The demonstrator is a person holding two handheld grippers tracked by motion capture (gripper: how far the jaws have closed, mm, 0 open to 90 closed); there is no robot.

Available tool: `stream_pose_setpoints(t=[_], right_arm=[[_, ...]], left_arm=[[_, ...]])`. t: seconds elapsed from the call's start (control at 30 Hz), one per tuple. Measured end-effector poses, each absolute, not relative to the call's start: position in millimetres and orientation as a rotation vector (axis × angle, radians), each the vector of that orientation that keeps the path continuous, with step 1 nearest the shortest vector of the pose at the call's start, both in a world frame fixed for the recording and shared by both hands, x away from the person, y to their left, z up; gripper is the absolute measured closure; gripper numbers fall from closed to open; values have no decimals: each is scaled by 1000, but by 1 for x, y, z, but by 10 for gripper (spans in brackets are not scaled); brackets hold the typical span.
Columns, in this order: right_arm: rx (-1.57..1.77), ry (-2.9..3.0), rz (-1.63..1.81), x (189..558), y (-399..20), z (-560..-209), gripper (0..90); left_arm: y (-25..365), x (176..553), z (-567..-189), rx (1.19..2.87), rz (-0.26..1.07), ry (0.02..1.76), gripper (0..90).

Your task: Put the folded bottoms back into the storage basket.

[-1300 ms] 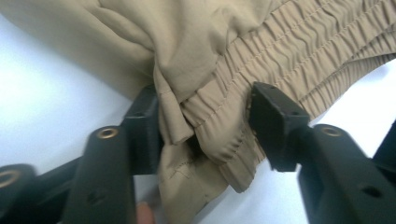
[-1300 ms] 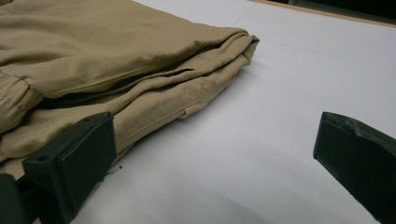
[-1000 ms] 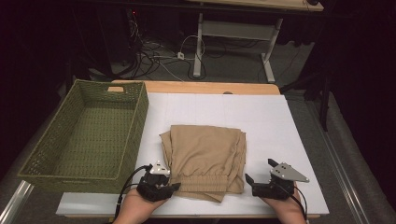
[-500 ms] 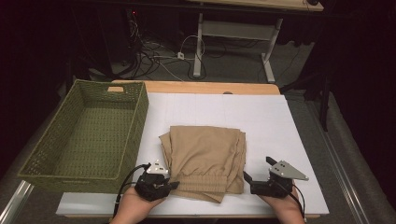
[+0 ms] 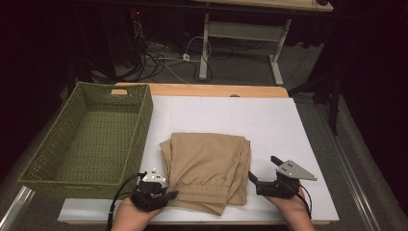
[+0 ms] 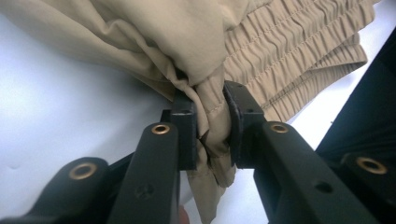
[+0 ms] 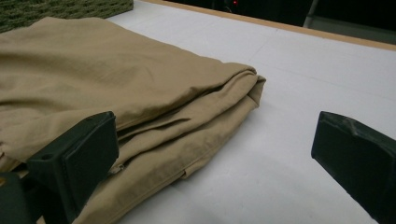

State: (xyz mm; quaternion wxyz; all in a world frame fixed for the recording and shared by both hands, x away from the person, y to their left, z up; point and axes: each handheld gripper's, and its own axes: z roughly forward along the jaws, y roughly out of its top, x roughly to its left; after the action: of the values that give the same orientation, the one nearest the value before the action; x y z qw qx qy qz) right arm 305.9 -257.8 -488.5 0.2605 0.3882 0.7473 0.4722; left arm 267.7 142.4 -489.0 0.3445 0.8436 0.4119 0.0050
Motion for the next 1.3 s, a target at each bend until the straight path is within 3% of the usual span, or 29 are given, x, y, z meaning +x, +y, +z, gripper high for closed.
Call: stream_pose_setpoints(t=[0.03, 0.07, 0.1, 0.13, 0.2, 0.3, 0.4, 0.43, 0.5, 0.6, 0.73, 0.87, 1.07, 1.3], right_arm=[[1051, 2024, 1279, 306, -258, -488, 15], [1051, 2021, 1280, 307, -258, -487, 15], [1049, 2012, 1284, 308, -257, -486, 17], [1041, 2013, 1287, 310, -254, -485, 18], [1036, 2014, 1288, 312, -253, -484, 18], [1046, 2025, 1297, 317, -248, -485, 19], [1032, 2043, 1289, 322, -241, -487, 19], [1030, 2046, 1285, 324, -237, -486, 19], [1021, 2043, 1281, 325, -236, -485, 19], [1035, 2024, 1300, 327, -233, -480, 34], [1087, 2011, 1302, 334, -229, -473, 80], [1172, 2038, 1245, 357, -228, -472, 163], [1288, 2188, 1104, 422, -216, -490, 238], [1367, 2228, 1030, 436, -213, -499, 275]], left_arm=[[143, 267, -490, 2200, 31, 1081, 670], [143, 265, -492, 2205, 52, 1099, 611], [144, 265, -493, 2197, 67, 1125, 536], [144, 264, -495, 2176, 76, 1166, 390], [144, 266, -500, 2145, 62, 1228, 336], [139, 263, -500, 2162, 105, 1230, 323], [136, 261, -501, 2185, 133, 1189, 365], [136, 261, -501, 2180, 100, 1164, 482], [135, 261, -501, 2178, 97, 1149, 514], [137, 264, -504, 2135, 30, 1142, 646], [139, 264, -504, 2126, 19, 1129, 712], [137, 264, -501, 2153, 27, 1107, 741], [137, 264, -501, 2152, 30, 1128, 733], [140, 265, -503, 2130, 11, 1152, 678]])
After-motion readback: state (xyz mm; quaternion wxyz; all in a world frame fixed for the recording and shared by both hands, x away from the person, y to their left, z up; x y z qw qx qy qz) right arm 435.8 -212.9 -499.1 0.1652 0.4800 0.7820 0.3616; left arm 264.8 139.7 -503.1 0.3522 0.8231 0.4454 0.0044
